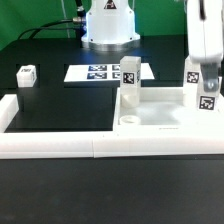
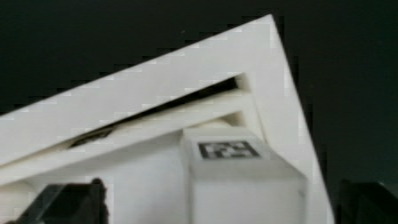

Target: Assemble square table

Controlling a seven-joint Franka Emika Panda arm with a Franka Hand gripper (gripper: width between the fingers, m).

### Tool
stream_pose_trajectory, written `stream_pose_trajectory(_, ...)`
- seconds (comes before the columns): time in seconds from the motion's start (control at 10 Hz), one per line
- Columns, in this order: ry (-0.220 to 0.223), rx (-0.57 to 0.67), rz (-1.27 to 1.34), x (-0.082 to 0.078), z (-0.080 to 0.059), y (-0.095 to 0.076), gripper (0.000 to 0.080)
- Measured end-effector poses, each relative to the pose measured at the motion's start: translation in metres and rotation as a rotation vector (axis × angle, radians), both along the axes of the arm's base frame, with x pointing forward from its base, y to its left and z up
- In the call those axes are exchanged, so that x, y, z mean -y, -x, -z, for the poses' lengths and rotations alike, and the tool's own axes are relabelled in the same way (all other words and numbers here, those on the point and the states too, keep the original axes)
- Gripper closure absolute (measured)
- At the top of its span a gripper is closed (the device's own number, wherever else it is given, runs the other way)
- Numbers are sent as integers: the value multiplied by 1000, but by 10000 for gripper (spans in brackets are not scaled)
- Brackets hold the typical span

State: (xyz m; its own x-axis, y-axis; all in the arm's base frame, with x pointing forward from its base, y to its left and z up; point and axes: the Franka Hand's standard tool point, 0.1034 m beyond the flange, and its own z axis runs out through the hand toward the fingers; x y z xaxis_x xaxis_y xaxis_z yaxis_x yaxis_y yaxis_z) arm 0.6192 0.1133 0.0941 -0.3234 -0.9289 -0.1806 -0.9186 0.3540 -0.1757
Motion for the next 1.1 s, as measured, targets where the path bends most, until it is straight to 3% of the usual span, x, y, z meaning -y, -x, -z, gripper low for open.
stream_pose_trajectory(0.1, 6, 12, -27, 2, -5, -1, 151)
stream_pose_trajectory(0.9, 22, 14, -79, 3, 0, 1, 151)
stream_pose_trajectory(1.1, 102, 82, -255, 35, -9, 22, 151)
